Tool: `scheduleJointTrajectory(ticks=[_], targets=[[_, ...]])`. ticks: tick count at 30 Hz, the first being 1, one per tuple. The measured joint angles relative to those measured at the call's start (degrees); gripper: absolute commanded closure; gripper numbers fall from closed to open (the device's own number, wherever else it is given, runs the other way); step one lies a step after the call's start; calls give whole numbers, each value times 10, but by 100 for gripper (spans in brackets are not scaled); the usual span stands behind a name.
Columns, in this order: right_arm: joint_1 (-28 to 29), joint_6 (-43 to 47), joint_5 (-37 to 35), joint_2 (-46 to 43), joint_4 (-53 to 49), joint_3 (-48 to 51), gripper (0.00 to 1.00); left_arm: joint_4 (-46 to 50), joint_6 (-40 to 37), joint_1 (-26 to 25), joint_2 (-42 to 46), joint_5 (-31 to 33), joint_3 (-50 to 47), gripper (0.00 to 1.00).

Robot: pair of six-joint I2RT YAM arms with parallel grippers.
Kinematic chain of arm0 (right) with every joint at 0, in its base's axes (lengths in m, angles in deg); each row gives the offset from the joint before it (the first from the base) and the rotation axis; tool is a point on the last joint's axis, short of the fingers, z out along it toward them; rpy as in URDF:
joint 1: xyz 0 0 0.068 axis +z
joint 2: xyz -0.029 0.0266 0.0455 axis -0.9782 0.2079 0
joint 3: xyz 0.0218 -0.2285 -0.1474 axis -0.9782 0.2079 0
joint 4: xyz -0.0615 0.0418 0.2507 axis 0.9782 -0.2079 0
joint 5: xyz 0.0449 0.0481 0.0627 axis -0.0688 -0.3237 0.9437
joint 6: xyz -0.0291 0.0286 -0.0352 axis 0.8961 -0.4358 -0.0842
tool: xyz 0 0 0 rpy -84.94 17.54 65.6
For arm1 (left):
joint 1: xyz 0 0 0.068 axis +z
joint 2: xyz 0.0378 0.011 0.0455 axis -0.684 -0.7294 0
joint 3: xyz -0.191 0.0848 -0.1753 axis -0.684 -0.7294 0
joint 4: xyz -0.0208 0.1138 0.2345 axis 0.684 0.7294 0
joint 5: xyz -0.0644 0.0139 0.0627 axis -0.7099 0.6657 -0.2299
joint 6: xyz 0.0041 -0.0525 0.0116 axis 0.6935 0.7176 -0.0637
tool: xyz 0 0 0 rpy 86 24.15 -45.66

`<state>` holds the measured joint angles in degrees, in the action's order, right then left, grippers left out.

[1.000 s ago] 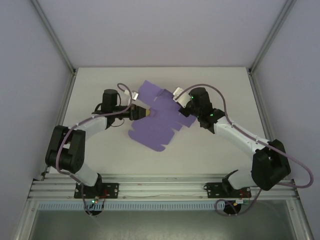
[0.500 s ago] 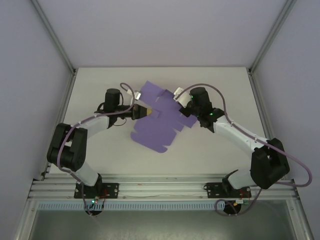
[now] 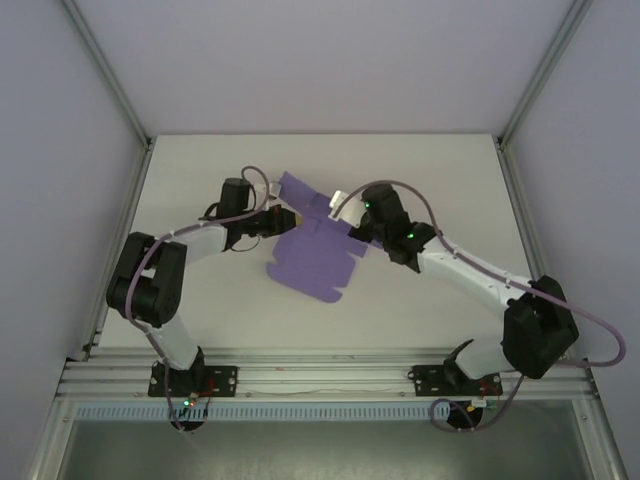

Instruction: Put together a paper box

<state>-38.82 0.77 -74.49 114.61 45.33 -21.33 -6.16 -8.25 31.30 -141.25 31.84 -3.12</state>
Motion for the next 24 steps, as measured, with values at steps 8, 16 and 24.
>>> scheduleJointTrajectory(ticks=[8,16,24], targets=[[57,46,-75,41,-11,0,100,12,67,-1,-52,21,15,100],[62,66,-111,44,-4,0,100,32,69,-4,-49,23,22,98],[48,92,-124,52,13,0,100,81,41,17,12,51,-18,56]])
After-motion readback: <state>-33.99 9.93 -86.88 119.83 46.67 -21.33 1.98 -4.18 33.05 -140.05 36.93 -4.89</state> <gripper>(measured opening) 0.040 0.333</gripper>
